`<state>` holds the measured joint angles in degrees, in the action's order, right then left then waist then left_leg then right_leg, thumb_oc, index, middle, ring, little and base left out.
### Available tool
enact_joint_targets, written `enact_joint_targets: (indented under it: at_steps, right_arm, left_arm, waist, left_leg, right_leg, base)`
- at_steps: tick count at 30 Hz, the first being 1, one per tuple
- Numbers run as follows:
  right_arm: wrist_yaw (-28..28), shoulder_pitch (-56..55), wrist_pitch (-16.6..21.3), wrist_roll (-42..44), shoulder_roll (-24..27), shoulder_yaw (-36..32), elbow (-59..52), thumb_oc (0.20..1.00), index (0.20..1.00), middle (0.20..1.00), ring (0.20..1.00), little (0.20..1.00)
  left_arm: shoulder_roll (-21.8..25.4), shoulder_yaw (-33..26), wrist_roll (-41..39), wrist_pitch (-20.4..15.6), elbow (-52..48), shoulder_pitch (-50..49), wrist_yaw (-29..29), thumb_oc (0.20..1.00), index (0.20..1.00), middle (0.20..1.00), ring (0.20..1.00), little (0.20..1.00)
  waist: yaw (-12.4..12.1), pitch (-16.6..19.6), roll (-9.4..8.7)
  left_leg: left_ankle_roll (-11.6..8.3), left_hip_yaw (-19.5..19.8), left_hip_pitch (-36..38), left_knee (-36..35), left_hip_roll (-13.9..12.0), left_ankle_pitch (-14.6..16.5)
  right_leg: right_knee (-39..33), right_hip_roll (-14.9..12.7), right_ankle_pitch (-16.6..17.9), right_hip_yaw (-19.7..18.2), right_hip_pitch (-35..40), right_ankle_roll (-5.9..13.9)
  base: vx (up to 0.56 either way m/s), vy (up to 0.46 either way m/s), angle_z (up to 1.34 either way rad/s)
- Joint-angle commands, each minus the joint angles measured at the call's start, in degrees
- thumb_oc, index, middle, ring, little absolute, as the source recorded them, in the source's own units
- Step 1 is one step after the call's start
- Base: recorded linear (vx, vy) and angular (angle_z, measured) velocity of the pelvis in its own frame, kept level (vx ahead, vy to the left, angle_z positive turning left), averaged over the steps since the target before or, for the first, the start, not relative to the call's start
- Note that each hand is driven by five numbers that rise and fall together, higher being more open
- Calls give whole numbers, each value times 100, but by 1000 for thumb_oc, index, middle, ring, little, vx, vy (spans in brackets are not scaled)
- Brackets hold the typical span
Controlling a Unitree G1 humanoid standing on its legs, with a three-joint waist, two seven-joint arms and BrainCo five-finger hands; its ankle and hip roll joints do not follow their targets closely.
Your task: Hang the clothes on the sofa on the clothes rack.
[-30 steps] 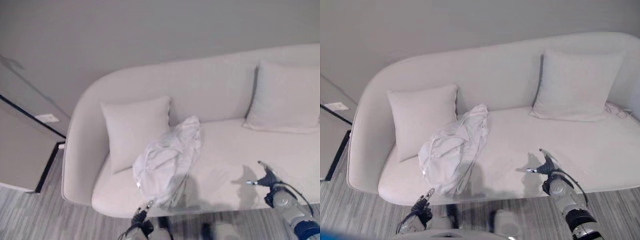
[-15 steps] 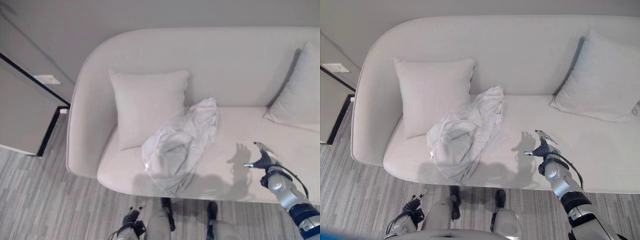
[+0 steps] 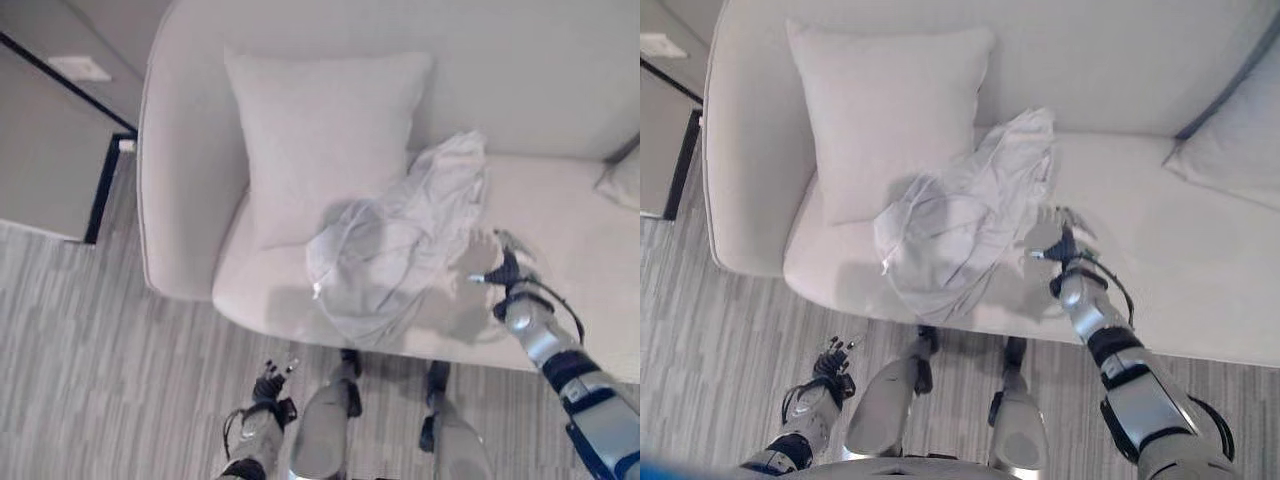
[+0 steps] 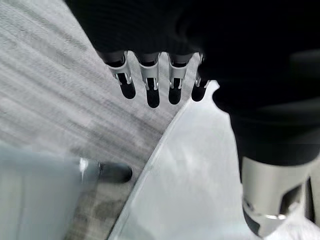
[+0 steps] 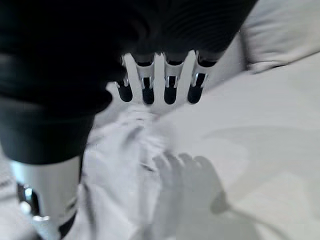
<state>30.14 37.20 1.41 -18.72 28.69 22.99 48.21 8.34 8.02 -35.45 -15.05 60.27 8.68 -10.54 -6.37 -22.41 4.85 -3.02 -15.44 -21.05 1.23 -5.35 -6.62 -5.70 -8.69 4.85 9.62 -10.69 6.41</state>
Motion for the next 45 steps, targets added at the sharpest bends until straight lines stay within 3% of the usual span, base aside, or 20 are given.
enact_joint_targets:
  at_steps: [1, 7, 12, 18, 19, 20, 25, 29, 32, 38, 41, 45]
  right_arm:
    - [619, 305, 43, 305, 120, -147, 4, 1000, 1000, 1000, 1000, 1000]
    - [717, 1013, 148, 579, 28, -94, 213, 1000, 1000, 1000, 1000, 1000]
    - [-130, 2252, 28, 383, -67, 1255, 1765, 1000, 1000, 1000, 1000, 1000]
    - [-916, 2636, -197, 544, -117, 1622, 3017, 1000, 1000, 1000, 1000, 1000]
    - [-1154, 2571, -280, 339, -137, 1775, 3212, 689, 689, 689, 689, 689]
    - [-1223, 2525, -312, 230, -153, 1809, 3298, 200, 200, 200, 200, 200]
    - [-1061, 1912, -445, 64, -367, 1585, 3300, 200, 200, 200, 200, 200]
    - [-586, 1318, -398, 669, -602, 922, 2869, 200, 200, 200, 200, 200]
    - [-70, 574, -272, 1230, -642, 197, 2047, 200, 200, 200, 200, 200]
    - [434, -1102, -118, 1766, -443, -1066, 54, 200, 200, 200, 200, 200]
    - [410, -2027, 120, 2096, -344, -1912, -1053, 200, 200, 200, 200, 200]
    - [300, -2437, 255, 2192, -190, -2359, -1601, 200, 200, 200, 200, 200]
  left_arm:
    - [197, 341, -77, -220, -85, -94, -155, 1000, 1000, 1000, 1000, 1000]
    - [302, 646, 14, -259, -673, -189, -167, 1000, 1000, 1000, 1000, 1000]
    - [493, 1007, -251, -382, -1309, -84, -136, 1000, 1000, 1000, 1000, 1000]
    - [554, 1277, -278, -311, -1616, -161, -114, 1000, 1000, 1000, 1000, 1000]
    - [580, 1288, -233, -285, -1692, -227, -102, 1000, 1000, 1000, 1000, 1000]
    - [594, 1291, -185, -268, -1738, -267, -86, 1000, 1000, 1000, 1000, 1000]
    - [534, 1197, 102, -243, -1730, -208, -294, 1000, 1000, 1000, 1000, 1000]
    - [528, 1045, 371, -219, -1615, -87, -543, 1000, 1000, 1000, 1000, 1000]
    - [554, 800, 498, -197, -1336, -57, -693, 1000, 1000, 1000, 1000, 1000]
    - [689, 461, 677, -38, -1330, -418, -679, 1000, 1000, 1000, 1000, 1000]
    - [660, 155, 773, 155, -1388, -761, -492, 1000, 1000, 1000, 1000, 1000]
    - [601, 116, 972, 294, -1342, -751, -414, 1000, 1000, 1000, 1000, 1000]
  waist:
    - [-92, 458, -164]
    - [-346, 501, 55]
    - [-669, 181, 145]
    - [-834, 9, 150]
    - [-876, -20, 141]
    - [-896, -34, 138]
    - [-855, -52, 18]
    - [-682, 31, -170]
    - [-403, 141, -383]
    - [-100, 346, -628]
    - [3, 822, -744]
    - [126, 1268, -882]
  left_leg:
    - [-287, 200, -941, 1193, -310, 595]
    - [-93, 192, -1673, 1766, -76, 990]
    - [58, 97, -2678, 2604, -115, 1325]
    - [114, 163, -3262, 3093, -166, 1501]
    - [121, 170, -3346, 3185, -177, 1533]
    - [121, 178, -3369, 3203, -172, 1535]
    - [122, 170, -3231, 3120, -159, 1503]
    - [104, 141, -2832, 3023, -230, 1512]
    - [46, 183, -2305, 2768, -311, 1427]
    - [-123, 320, -1361, 2070, -468, 945]
    - [-174, 310, -650, 1315, -490, 337]
    - [-230, 282, -41, 812, -507, 123]
  right_leg:
    - [530, -653, -450, -421, 49, 259]
    - [523, -995, -319, -222, -187, 407]
    - [806, -1231, -179, 138, -711, 460]
    - [951, -1243, -223, 367, -902, 451]
    - [956, -1239, -250, 409, -898, 449]
    - [950, -1234, -266, 431, -881, 448]
    - [867, -1210, -224, 448, -719, 475]
    - [916, -1151, -287, 331, -534, 437]
    - [972, -1016, -383, 216, -308, 383]
    - [936, -694, -667, 38, 201, 297]
    - [776, -563, -597, 84, 641, 280]
    - [686, -527, -579, 110, 1040, 312]
  base:
    - [154, 71, 1]
    - [133, 129, 13]
    - [63, 97, 13]
    - [38, 2, -3]
    - [43, -34, -4]
    - [38, -36, 7]
    - [1, -36, 7]
    - [-47, -60, -3]
    - [-109, -149, -23]
    - [-135, -203, -24]
    - [-102, -201, -2]
    - [-12, -88, 18]
